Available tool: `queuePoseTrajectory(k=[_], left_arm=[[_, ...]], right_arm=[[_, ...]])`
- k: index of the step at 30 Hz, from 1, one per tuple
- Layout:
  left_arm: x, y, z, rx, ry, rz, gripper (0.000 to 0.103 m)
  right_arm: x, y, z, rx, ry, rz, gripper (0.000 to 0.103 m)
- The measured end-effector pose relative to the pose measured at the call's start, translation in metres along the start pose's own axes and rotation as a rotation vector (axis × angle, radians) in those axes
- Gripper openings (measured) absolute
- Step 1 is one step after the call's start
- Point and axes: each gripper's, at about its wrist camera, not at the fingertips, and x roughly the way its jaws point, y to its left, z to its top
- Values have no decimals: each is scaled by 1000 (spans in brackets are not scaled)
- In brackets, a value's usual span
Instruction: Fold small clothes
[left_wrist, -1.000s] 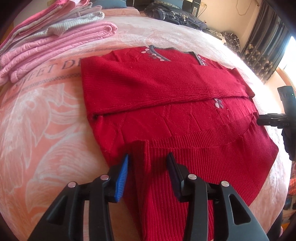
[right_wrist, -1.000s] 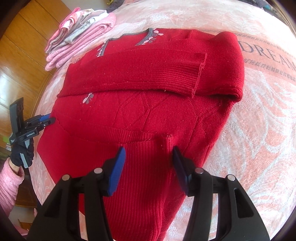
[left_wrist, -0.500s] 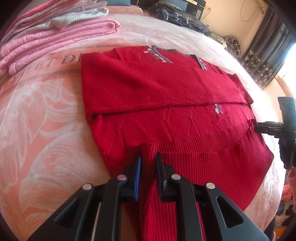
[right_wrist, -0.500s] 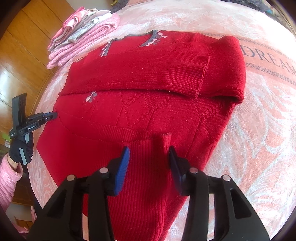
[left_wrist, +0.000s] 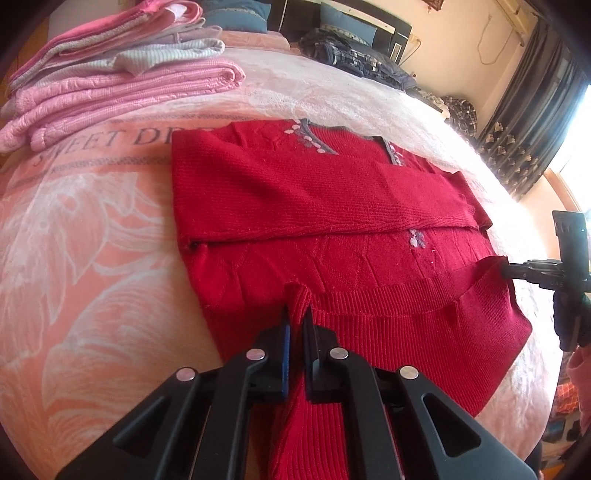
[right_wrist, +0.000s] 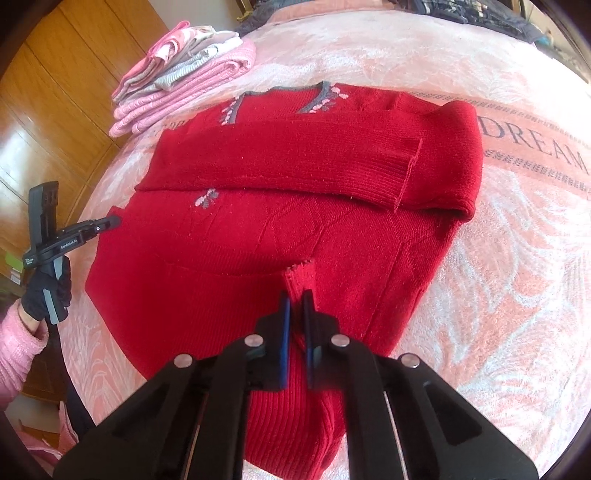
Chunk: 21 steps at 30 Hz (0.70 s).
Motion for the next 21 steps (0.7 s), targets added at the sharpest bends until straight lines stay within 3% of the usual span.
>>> queuePoseTrajectory(k=[5,10,15,21], left_arm=[[-30,-8,13,2,-103,-20,5],[-52,-18,50,2,-220,-24,5],[-49,-20,118,8,-294,5,5],[-5,-3,194,15,-307,77,5]], right_arm=[[-40,-4,8,45,-102,60,4],[-70,-4,41,55,-188,31,4],[-77,-22,103,102,-234,-40,4],[-34,-60,190,167,-224,-147,4]])
